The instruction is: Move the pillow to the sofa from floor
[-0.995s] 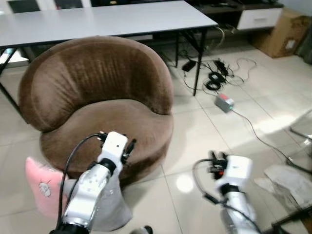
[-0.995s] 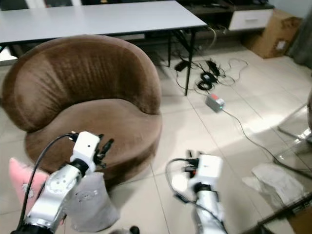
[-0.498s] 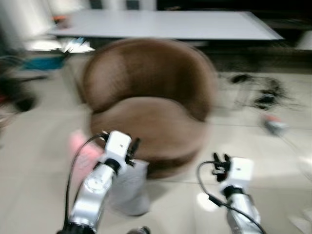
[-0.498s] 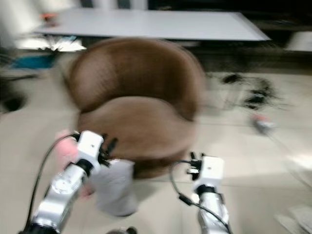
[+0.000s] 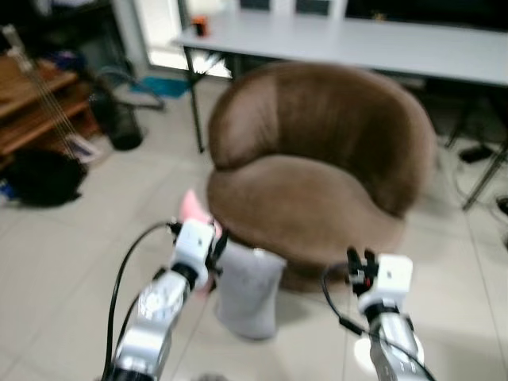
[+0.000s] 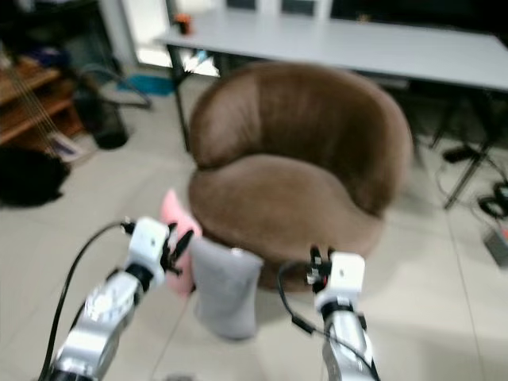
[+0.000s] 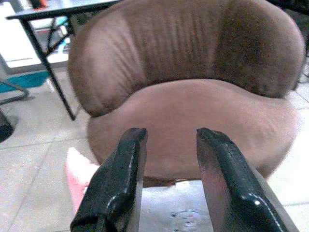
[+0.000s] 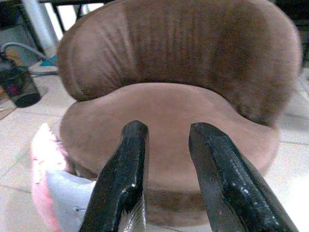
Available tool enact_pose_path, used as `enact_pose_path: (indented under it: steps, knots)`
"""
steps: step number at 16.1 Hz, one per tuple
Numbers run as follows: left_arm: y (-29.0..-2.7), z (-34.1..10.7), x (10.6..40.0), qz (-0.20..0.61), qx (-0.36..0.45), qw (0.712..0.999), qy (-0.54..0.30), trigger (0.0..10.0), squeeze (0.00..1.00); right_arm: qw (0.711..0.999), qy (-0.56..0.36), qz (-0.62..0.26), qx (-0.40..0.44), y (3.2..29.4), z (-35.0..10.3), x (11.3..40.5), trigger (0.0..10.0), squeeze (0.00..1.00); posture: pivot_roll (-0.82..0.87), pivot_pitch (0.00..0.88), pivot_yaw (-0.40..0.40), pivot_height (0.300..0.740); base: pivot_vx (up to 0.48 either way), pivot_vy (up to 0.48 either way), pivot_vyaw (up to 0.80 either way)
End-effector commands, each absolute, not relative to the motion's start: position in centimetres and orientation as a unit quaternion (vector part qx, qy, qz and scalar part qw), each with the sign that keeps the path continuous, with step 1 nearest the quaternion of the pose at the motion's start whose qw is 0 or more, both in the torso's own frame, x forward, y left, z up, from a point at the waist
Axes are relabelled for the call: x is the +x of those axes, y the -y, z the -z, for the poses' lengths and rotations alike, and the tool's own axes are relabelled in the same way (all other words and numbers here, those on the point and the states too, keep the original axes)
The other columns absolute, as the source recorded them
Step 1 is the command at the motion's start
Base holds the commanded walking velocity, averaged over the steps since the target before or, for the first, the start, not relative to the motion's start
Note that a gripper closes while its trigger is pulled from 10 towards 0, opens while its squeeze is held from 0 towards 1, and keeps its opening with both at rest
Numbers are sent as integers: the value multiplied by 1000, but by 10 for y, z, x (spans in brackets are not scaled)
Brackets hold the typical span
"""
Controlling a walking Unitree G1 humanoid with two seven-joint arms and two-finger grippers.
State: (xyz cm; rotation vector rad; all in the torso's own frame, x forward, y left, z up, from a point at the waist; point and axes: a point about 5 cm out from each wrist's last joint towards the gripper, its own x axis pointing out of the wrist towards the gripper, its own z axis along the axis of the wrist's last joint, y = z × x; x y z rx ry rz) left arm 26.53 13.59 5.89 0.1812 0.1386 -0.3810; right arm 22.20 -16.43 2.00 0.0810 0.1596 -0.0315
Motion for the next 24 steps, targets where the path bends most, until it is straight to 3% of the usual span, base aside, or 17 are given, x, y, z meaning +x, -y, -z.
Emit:
enact_pose_path:
  steps: [1, 3, 22, 24]
  knots:
    - [-140, -61, 267, 183, 97, 976, -68, 10000, 0, 996, -79, 8, 46, 159, -21, 225, 10000, 0, 102, 0, -15, 740, 307, 0, 800]
    - [-140, -60, 266, 183, 98, 976, -68, 10000, 0, 996, -78, 16, 50, 160, -21, 226, 10000, 0, 103, 0, -18, 740, 306, 0, 800]
    - [-135, -60, 268, 187, 93, 976, -63, 10000, 0, 996, -71, 20, 55, 165, -24, 226, 10000, 0, 92, 0, -34, 740, 305, 0, 0]
    - [-137, -62, 267, 177, 84, 979, -52, 10000, 0, 995, -70, 20, 63, 164, -24, 225, 10000, 0, 89, 0, -33, 716, 0, 0, 0]
